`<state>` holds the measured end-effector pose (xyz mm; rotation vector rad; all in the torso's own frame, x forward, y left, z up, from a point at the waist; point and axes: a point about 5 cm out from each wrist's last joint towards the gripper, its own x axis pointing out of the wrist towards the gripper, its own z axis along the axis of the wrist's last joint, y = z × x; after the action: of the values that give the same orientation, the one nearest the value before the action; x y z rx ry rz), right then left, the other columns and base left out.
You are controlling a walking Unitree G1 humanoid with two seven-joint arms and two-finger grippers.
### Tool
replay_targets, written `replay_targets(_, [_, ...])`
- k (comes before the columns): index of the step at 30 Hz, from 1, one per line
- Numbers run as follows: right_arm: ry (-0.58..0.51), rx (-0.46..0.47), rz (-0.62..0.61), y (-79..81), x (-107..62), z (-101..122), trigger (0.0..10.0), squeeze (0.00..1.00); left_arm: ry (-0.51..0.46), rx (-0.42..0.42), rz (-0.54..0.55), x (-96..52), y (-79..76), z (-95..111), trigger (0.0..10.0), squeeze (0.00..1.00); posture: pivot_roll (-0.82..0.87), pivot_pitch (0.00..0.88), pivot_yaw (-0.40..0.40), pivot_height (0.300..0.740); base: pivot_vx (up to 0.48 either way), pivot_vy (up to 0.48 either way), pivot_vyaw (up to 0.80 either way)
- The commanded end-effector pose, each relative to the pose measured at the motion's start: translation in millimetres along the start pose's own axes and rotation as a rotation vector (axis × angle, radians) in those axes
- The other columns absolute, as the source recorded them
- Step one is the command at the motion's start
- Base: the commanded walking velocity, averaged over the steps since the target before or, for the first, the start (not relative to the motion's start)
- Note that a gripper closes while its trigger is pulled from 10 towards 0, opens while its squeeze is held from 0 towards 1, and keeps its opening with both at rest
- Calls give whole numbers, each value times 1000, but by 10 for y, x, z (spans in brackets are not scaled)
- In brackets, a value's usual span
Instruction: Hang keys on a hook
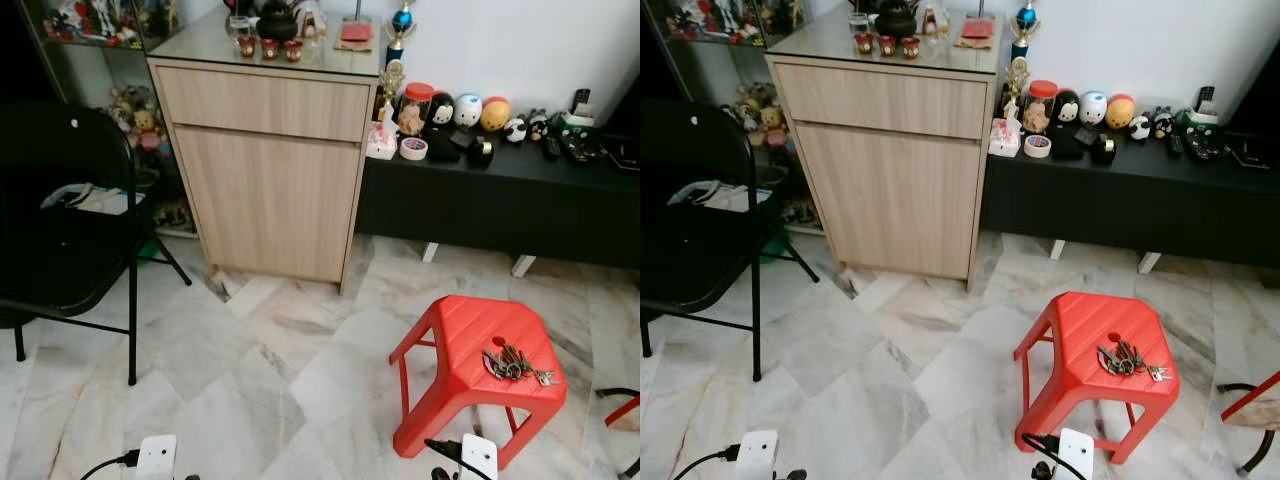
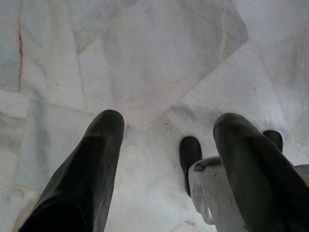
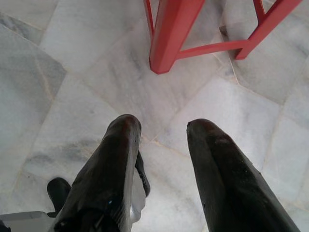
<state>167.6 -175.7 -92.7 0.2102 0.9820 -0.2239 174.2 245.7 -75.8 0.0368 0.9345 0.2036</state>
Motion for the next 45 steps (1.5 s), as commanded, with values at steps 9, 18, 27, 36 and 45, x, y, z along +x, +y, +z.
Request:
replay_targets(9, [-22, 23, -4, -23, 0, 29, 10000, 0, -1, 5, -14, 0, -52, -16, 10000, 0, 39, 2, -74, 740, 0, -295, 0])
replay_targets(18, [-22, 45, -4, -22, 1, 29, 10000, 0, -6, 5, -16, 2, -52, 0, 10000, 0, 39, 0, -73, 740, 0, -295, -392])
replay_targets(27, [-30, 55, -3, -20, 2, 42, 10000, 0, -15, 4, -20, 5, -54, 23, 10000, 0, 38, 0, -72, 740, 0, -295, 0])
replay_targets(36, [-93, 43, 29, 34, 11, 160, 10000, 0, -113, -17, 12, 10, -19, 174, 10000, 0, 39, 2, -71, 740, 0, -195, 0])
replay_targets(45, [-358, -65, 82, 167, -15, 637, 10000, 0, -438, 25, -55, -41, -57, 715, 10000, 0, 33, 5, -70, 740, 0, 0, 0])
